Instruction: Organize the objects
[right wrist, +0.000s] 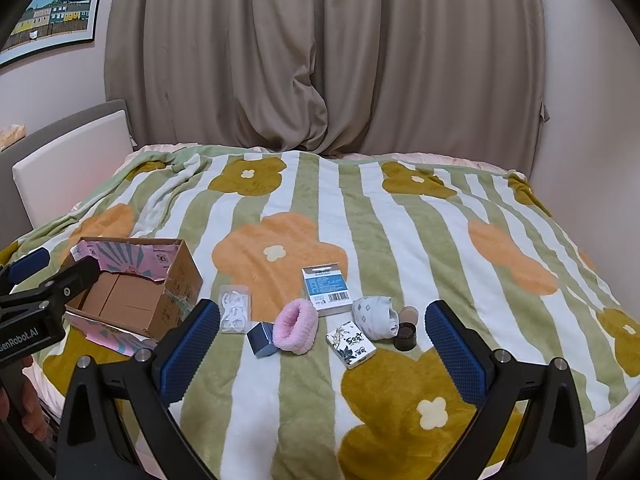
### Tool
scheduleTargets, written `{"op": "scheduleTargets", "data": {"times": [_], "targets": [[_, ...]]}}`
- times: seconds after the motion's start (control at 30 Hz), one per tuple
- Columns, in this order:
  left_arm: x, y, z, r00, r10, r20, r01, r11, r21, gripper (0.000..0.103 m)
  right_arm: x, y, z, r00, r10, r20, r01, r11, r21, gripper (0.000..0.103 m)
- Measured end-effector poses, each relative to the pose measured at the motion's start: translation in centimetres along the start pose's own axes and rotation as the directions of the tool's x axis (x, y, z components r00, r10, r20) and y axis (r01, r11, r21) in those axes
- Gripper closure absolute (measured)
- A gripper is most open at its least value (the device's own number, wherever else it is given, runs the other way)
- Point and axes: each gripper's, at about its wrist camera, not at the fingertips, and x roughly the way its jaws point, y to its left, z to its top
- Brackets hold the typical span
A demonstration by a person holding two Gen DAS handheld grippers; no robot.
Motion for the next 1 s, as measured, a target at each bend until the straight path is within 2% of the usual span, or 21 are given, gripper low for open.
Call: {"op": "scheduleTargets", "data": {"times": [0.53, 1.0], "targets": [[1.0, -1.9, -0.3, 0.999, -0.023, -0.028, 0.023, 1.000, 0.013, 0.000, 0.4, -1.9, 0.2, 1.000, -0.007, -0.012, 0.006, 1.000, -0.010, 0.000], [4.4, -7.3, -2.4, 0.990, -0.089, -0.109, 0.098, 0.992, 0.081, 0.000, 2.8, -6.4, -1.7, 0.996, 0.001, -0.085, 0.002, 0.999, 0.040, 0.000]]}}
